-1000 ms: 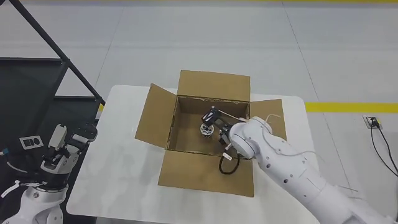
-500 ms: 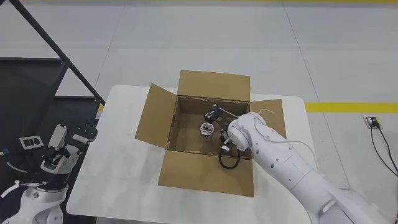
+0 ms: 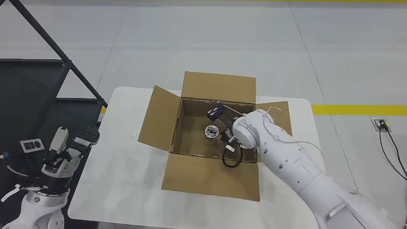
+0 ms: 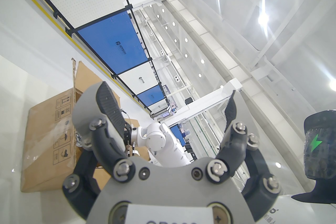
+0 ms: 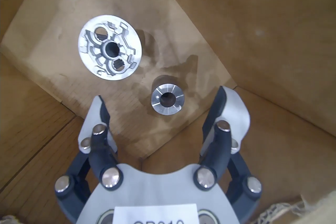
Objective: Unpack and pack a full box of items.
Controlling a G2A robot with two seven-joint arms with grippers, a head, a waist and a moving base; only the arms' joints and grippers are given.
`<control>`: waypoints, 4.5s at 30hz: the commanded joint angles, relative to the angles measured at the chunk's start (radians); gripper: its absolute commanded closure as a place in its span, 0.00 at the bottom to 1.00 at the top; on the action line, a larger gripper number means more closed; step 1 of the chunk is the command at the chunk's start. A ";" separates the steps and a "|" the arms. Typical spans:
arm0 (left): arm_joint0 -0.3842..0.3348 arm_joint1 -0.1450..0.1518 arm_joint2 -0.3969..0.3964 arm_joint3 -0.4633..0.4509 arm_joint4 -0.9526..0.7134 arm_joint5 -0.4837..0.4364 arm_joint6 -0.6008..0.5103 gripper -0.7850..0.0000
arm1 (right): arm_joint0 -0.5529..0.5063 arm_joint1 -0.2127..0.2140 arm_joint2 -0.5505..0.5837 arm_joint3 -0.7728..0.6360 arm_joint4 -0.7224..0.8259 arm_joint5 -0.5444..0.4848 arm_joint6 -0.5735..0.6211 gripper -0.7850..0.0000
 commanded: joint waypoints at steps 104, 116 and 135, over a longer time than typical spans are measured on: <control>-0.366 -0.021 0.662 0.259 0.549 0.291 0.058 0.00 | -0.275 0.213 0.515 -0.191 0.986 -0.137 0.129 0.00; -0.414 -0.030 0.709 0.311 0.539 0.344 0.073 0.00 | -0.234 0.199 0.445 -0.153 0.974 -0.203 0.126 0.00; -0.456 -0.042 0.747 0.375 0.531 0.361 0.107 0.00 | -0.210 0.193 0.409 -0.138 0.925 -0.136 0.074 0.00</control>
